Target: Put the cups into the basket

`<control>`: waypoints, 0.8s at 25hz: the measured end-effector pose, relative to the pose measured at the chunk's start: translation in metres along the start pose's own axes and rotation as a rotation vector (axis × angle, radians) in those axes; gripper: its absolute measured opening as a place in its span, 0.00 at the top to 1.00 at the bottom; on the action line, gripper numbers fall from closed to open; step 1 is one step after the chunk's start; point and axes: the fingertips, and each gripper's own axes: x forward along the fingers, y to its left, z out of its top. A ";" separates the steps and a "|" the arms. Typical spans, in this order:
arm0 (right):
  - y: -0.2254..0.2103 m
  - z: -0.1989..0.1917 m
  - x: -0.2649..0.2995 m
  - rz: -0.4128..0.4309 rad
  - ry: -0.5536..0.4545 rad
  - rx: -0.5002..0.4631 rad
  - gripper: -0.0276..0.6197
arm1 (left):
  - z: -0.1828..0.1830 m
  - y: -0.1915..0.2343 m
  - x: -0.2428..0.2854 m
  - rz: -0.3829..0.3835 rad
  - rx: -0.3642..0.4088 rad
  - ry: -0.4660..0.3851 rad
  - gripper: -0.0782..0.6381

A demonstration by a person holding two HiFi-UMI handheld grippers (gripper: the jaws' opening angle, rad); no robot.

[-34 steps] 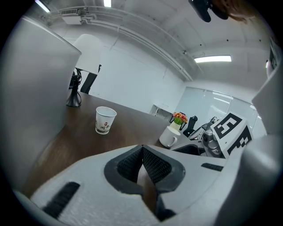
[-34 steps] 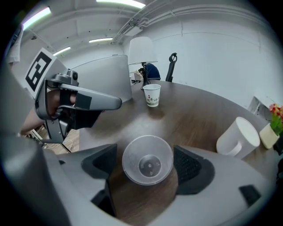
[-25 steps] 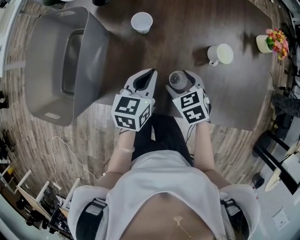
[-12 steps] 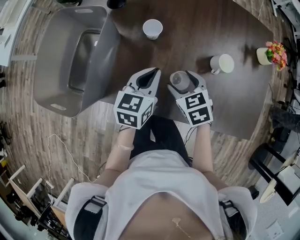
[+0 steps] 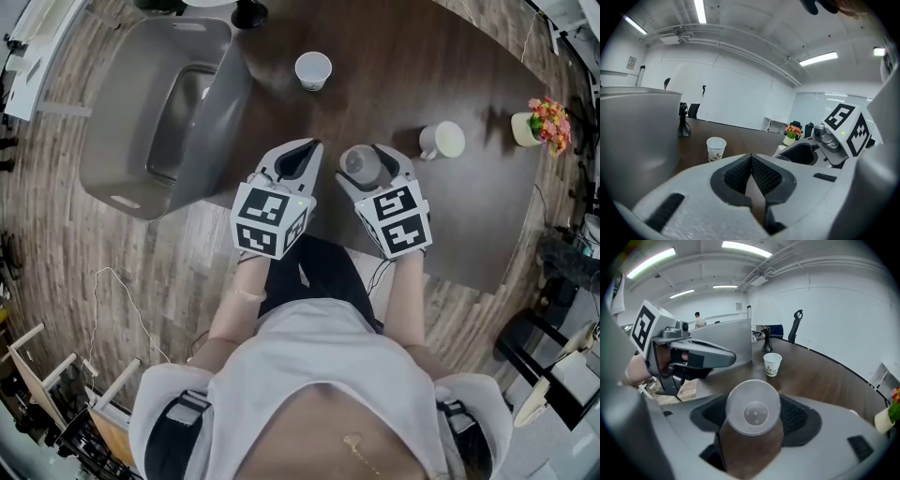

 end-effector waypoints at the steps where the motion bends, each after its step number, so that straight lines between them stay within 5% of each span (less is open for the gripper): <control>1: 0.002 0.003 -0.001 0.012 0.000 -0.019 0.43 | 0.003 0.001 -0.001 0.010 0.002 -0.008 0.88; 9: 0.018 0.027 -0.029 0.132 -0.036 -0.109 0.43 | 0.028 -0.005 -0.014 0.047 0.073 -0.086 0.88; 20: 0.026 0.045 -0.060 0.167 -0.105 -0.182 0.43 | 0.061 -0.020 -0.031 0.050 0.148 -0.168 0.88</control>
